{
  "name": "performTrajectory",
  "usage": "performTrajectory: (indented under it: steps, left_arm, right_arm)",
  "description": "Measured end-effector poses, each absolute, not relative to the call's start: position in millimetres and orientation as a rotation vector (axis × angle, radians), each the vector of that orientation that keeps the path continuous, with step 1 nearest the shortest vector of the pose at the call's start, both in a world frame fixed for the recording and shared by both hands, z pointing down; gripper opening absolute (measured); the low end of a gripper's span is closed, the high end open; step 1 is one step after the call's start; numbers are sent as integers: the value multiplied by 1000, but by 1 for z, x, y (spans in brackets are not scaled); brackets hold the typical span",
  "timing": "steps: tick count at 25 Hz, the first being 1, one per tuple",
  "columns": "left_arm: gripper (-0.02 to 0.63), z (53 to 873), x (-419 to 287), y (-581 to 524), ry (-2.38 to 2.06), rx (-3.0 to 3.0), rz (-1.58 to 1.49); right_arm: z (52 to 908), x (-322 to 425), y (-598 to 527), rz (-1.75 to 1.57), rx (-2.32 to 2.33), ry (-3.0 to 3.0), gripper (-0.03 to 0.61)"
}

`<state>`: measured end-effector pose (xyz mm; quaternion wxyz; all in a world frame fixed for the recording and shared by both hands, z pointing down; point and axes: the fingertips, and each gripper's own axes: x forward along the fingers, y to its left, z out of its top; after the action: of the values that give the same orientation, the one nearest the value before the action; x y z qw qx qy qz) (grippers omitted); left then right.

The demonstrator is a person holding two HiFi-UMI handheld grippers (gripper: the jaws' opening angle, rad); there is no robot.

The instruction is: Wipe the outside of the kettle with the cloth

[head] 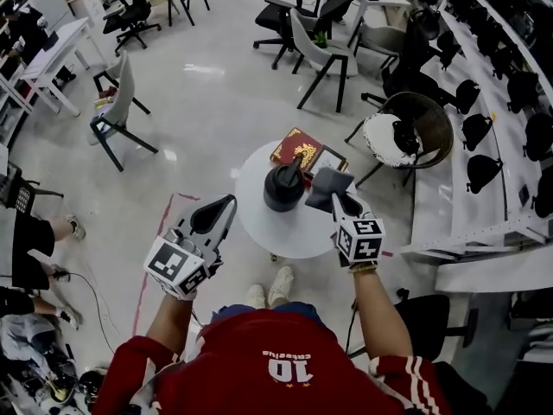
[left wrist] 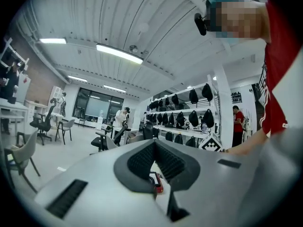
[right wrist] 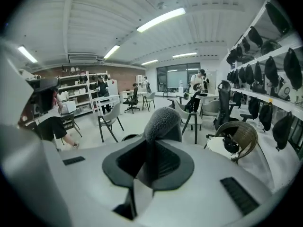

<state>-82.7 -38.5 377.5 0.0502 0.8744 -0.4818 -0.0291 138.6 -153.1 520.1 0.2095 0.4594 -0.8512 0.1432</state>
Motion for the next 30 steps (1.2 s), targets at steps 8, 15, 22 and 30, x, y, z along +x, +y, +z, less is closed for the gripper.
performTrajectory:
  steps: [8,15,22,30]
  left_arm:
    - [6,379,-68,-71,-1575,2596,-11]
    - [6,380,-60,-90,-1617,2559,16]
    - [6,386,-67,-108,-1588,2553,-19]
    - [6,385,-99,-125,-1467,2614,-15]
  right_arm:
    - [563,108,-207,470,1131,-2364,49]
    - [568,87,-221,581,1019,-2441,49]
    - [572,60,-221,689,964,-2459,49]
    - [568,17,-222,717,1007,-2446,49]
